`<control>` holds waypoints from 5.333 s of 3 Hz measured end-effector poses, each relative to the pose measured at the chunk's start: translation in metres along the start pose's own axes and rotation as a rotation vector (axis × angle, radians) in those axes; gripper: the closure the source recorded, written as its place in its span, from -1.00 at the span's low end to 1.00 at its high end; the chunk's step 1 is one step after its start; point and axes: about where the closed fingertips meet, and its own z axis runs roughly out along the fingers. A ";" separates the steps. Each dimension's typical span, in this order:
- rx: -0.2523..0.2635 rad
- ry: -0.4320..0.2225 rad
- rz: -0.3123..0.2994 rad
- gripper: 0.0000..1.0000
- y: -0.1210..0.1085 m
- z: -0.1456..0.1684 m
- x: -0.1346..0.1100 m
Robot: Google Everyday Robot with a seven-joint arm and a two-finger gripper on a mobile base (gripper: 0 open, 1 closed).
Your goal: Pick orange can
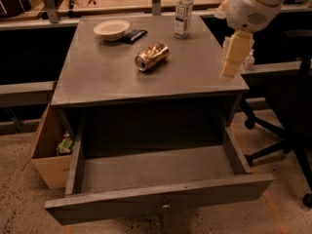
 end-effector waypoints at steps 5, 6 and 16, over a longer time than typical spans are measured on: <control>-0.158 -0.009 -0.527 -1.00 -0.089 0.125 -0.016; -0.144 -0.086 -0.643 -1.00 -0.107 0.159 -0.043; -0.211 -0.114 -0.811 0.43 -0.109 0.235 -0.112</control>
Offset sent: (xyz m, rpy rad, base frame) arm 0.0435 0.0165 -0.0219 -0.0189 0.0349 0.1660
